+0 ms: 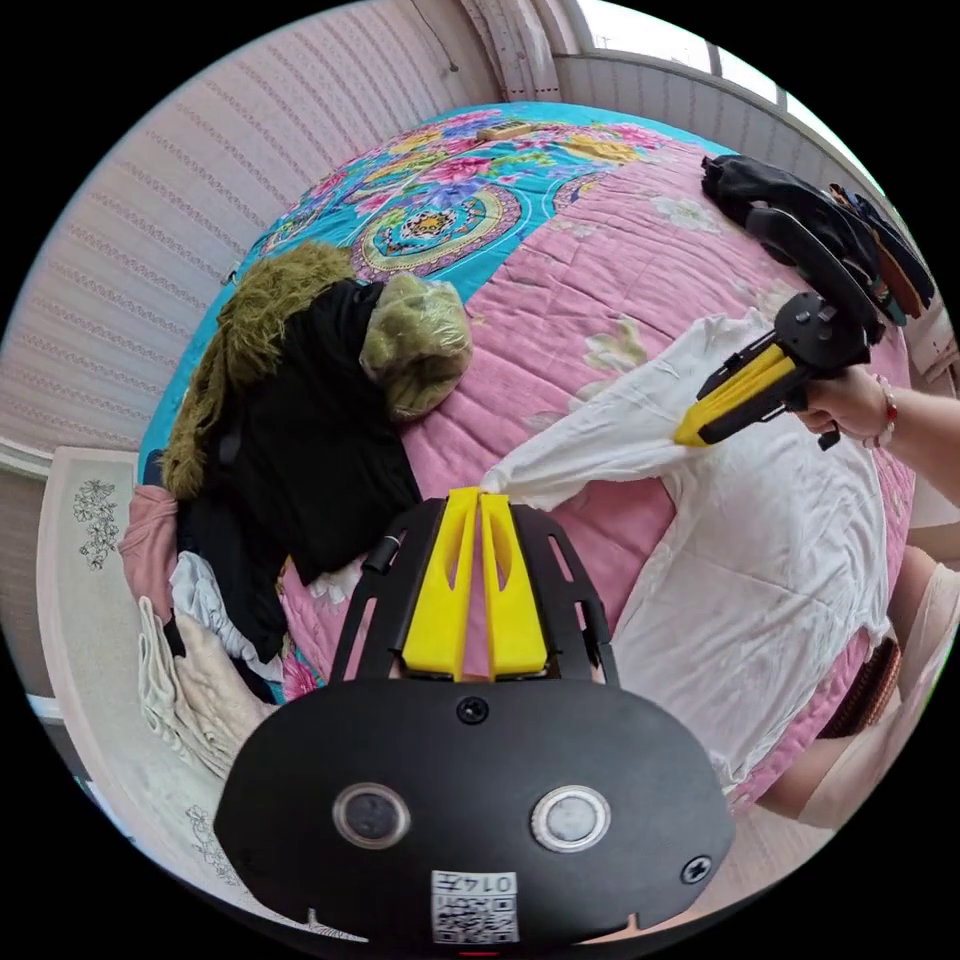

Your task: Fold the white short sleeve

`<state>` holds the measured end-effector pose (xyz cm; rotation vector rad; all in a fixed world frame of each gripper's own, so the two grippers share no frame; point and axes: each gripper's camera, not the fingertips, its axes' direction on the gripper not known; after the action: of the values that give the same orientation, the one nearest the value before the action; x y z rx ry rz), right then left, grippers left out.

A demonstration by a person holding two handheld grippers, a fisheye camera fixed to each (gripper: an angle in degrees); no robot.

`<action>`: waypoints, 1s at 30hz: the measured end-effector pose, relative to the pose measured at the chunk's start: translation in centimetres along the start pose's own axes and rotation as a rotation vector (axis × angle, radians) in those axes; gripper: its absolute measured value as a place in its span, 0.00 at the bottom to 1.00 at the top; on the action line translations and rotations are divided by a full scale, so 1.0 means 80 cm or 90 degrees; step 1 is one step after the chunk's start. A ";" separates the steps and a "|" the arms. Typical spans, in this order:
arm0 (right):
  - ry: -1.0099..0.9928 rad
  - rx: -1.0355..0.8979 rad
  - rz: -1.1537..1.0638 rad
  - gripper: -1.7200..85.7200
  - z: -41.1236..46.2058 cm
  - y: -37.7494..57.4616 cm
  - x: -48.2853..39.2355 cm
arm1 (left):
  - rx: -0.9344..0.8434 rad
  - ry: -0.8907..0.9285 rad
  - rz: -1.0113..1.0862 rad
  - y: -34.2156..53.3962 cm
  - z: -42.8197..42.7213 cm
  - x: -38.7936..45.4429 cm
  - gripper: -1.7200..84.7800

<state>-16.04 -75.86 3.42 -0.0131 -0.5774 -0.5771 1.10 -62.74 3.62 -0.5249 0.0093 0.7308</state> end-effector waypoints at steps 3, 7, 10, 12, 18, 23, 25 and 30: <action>-0.007 0.007 0.008 0.02 0.007 -0.004 -0.010 | -0.020 0.102 -0.037 -0.001 0.020 -0.018 0.01; -0.003 0.018 -0.030 0.02 -0.001 -0.014 -0.032 | -0.067 0.208 0.024 0.014 0.029 -0.014 0.02; 0.018 0.039 -0.061 0.02 -0.010 -0.030 -0.051 | -0.068 0.135 -0.001 0.031 0.035 -0.019 0.03; 0.027 0.050 -0.080 0.03 -0.010 -0.054 -0.066 | -0.075 0.144 -0.015 0.039 0.041 -0.024 0.03; 0.092 -0.013 -0.182 0.07 0.042 -0.133 -0.134 | -0.035 0.185 -0.085 0.066 0.050 -0.041 0.02; 0.166 -0.130 -0.234 0.05 0.124 -0.170 -0.169 | 0.003 0.229 -0.123 0.086 0.057 -0.047 0.01; 0.209 -0.120 -0.263 0.02 0.128 -0.172 -0.180 | 0.017 0.235 -0.134 0.093 0.058 -0.051 0.01; 0.231 -0.005 -0.199 0.02 0.075 -0.207 -0.167 | 0.049 0.253 -0.155 0.105 0.059 -0.062 0.01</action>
<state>-36.82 -81.94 -0.88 0.1746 -0.2237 -0.8623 -8.82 -58.49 4.85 -0.5794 0.3376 0.3790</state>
